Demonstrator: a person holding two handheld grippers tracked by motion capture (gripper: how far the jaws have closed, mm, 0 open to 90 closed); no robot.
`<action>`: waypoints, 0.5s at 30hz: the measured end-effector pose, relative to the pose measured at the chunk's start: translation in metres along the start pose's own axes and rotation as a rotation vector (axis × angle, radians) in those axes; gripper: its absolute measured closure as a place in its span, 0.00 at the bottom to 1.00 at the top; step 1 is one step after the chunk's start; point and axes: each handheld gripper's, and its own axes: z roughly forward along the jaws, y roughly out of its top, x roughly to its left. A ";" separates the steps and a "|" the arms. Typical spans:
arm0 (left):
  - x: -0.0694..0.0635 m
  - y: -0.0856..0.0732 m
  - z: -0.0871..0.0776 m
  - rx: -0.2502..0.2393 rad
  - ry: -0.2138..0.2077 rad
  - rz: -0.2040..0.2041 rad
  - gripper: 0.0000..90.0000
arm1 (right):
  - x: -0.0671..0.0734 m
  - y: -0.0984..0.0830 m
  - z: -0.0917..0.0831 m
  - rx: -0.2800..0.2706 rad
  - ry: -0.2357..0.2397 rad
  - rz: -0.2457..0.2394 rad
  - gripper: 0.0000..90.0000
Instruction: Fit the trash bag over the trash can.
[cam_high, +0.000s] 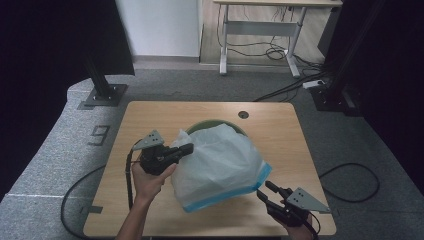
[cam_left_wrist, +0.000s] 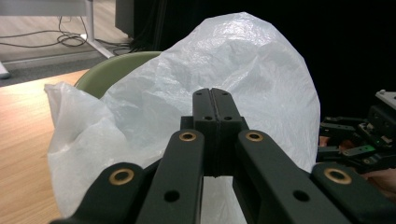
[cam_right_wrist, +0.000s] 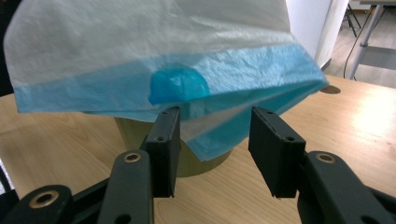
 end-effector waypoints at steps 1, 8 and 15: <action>0.000 0.000 0.000 0.000 0.000 -0.001 1.00 | -0.001 0.000 0.001 0.000 -0.001 0.002 0.58; 0.001 -0.001 0.000 -0.001 0.000 -0.003 1.00 | -0.002 0.004 0.002 -0.015 -0.016 -0.001 0.58; -0.005 0.001 -0.001 -0.004 -0.005 0.014 1.00 | 0.005 0.016 -0.005 -0.062 -0.021 0.000 0.58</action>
